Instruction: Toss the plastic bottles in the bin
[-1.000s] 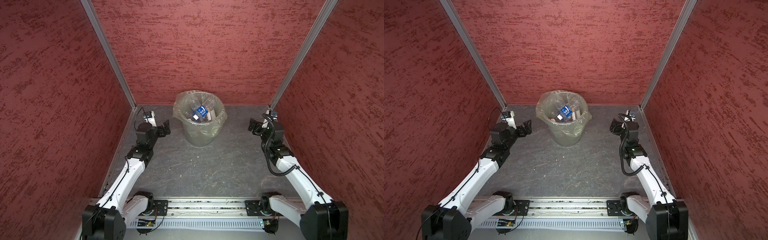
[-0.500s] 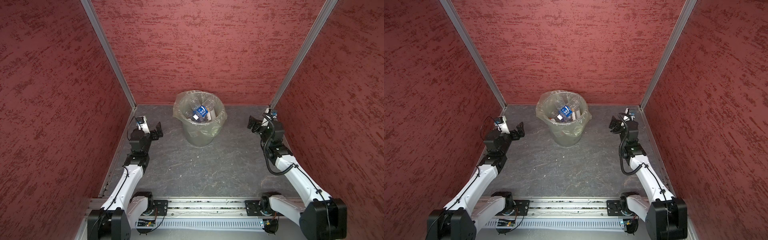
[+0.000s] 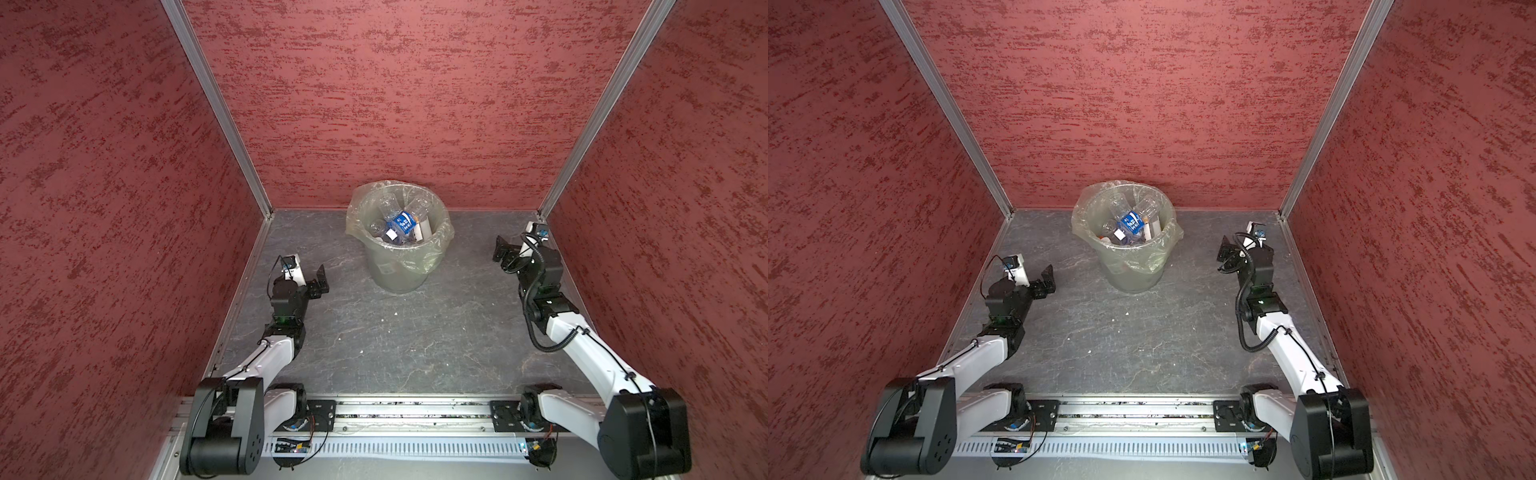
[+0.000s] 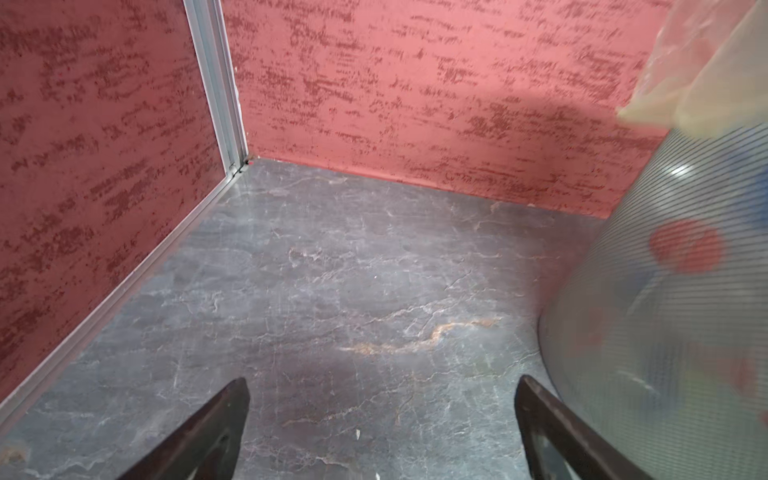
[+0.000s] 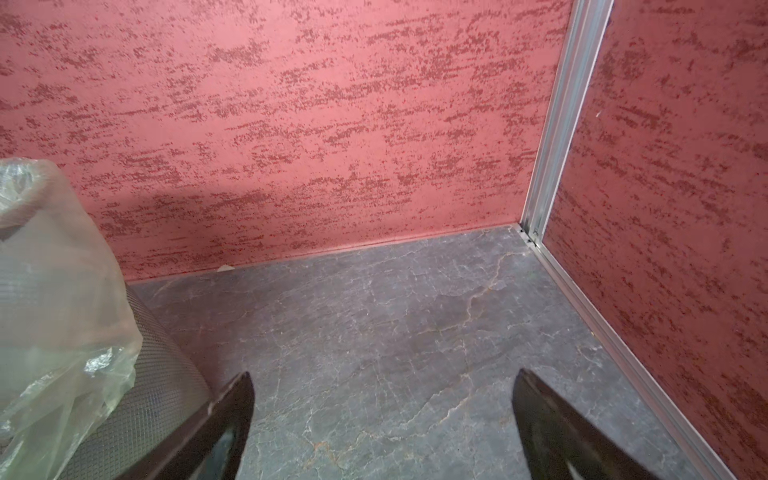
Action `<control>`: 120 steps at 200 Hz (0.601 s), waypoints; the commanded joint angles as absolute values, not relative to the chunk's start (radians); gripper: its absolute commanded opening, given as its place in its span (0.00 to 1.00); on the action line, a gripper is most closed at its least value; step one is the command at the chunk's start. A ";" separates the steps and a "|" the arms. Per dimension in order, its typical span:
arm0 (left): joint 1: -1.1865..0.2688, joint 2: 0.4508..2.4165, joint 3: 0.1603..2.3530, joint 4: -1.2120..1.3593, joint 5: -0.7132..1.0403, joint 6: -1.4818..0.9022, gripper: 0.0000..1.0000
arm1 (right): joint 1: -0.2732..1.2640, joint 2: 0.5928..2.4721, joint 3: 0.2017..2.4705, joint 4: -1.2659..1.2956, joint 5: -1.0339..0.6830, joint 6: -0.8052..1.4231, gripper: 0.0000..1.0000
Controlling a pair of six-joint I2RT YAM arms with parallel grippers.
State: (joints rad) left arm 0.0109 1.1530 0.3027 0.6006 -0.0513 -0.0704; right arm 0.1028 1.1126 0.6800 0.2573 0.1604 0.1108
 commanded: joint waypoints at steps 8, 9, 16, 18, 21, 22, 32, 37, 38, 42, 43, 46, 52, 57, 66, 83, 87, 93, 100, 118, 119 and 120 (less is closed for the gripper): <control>0.020 1.213 0.276 0.752 -0.059 -0.049 0.99 | 0.100 1.084 0.620 0.370 0.144 0.061 0.96; 0.020 1.216 0.274 0.756 -0.058 -0.049 0.99 | 0.100 1.084 0.618 0.372 0.146 0.061 0.96; 0.022 1.235 0.269 0.783 -0.050 -0.048 0.99 | 0.100 1.083 0.610 0.381 0.159 0.060 0.95; 0.022 1.240 0.269 0.789 -0.049 -0.049 0.99 | 0.100 1.084 0.608 0.382 0.161 0.059 0.95; 0.023 1.249 0.267 0.798 -0.045 -0.049 0.99 | 0.099 1.084 0.605 0.383 0.166 0.058 0.95; 0.024 1.251 0.267 0.801 -0.044 -0.049 0.99 | 0.099 1.085 0.605 0.385 0.167 0.057 0.95; 0.025 1.271 0.267 0.828 -0.032 -0.047 0.99 | 0.099 1.088 0.596 0.394 0.175 0.051 0.95; 0.026 1.277 0.271 0.831 -0.024 -0.039 0.99 | 0.100 1.088 0.592 0.401 0.175 0.044 0.95; 0.026 1.277 0.271 0.831 -0.021 -0.038 0.99 | 0.100 1.088 0.590 0.402 0.176 0.044 0.95; 0.029 1.283 0.273 0.835 -0.008 -0.031 0.99 | 0.100 1.087 0.586 0.409 0.176 0.040 0.95; 0.029 1.284 0.274 0.838 -0.008 -0.030 0.99 | 0.100 1.086 0.585 0.411 0.175 0.040 0.95; 0.029 1.290 0.274 0.841 -0.003 -0.027 0.99 | 0.100 1.086 0.582 0.415 0.175 0.038 0.95; 0.036 1.302 0.277 0.854 0.007 -0.024 0.99 | 0.100 1.082 0.575 0.429 0.175 0.032 0.95; 0.043 1.317 0.279 0.863 0.017 -0.025 0.99 | 0.100 1.080 0.569 0.438 0.173 0.027 0.95; 0.059 1.342 0.280 0.892 0.044 -0.036 0.99 | 0.100 1.080 0.561 0.451 0.174 0.021 0.95; 0.076 1.374 0.278 0.936 0.072 -0.039 0.99 | 0.098 1.083 0.560 0.453 0.181 0.012 0.95; 0.079 1.381 0.278 0.944 0.081 -0.039 0.99 | 0.099 1.083 0.559 0.453 0.183 0.010 0.95; 0.084 1.386 0.279 0.952 0.092 -0.038 1.00 | 0.099 1.083 0.560 0.451 0.185 0.006 0.96; 0.089 1.389 0.286 0.941 0.108 -0.038 1.00 | 0.100 1.080 0.556 0.456 0.189 0.004 0.96; 0.095 1.409 0.300 0.935 0.156 -0.027 1.00 | 0.099 1.080 0.547 0.469 0.196 0.000 0.96; 0.095 1.410 0.299 0.935 0.160 -0.026 1.00 | 0.098 1.080 0.546 0.470 0.197 0.000 0.96; 0.096 1.411 0.299 0.936 0.164 -0.025 1.00 | 0.097 1.080 0.545 0.470 0.197 0.000 0.96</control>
State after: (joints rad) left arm 0.0856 1.3918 0.2756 0.8852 0.0734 -0.0498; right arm 0.1028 1.0985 0.5617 0.4122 0.1699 0.0219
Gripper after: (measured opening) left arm 0.996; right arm 0.956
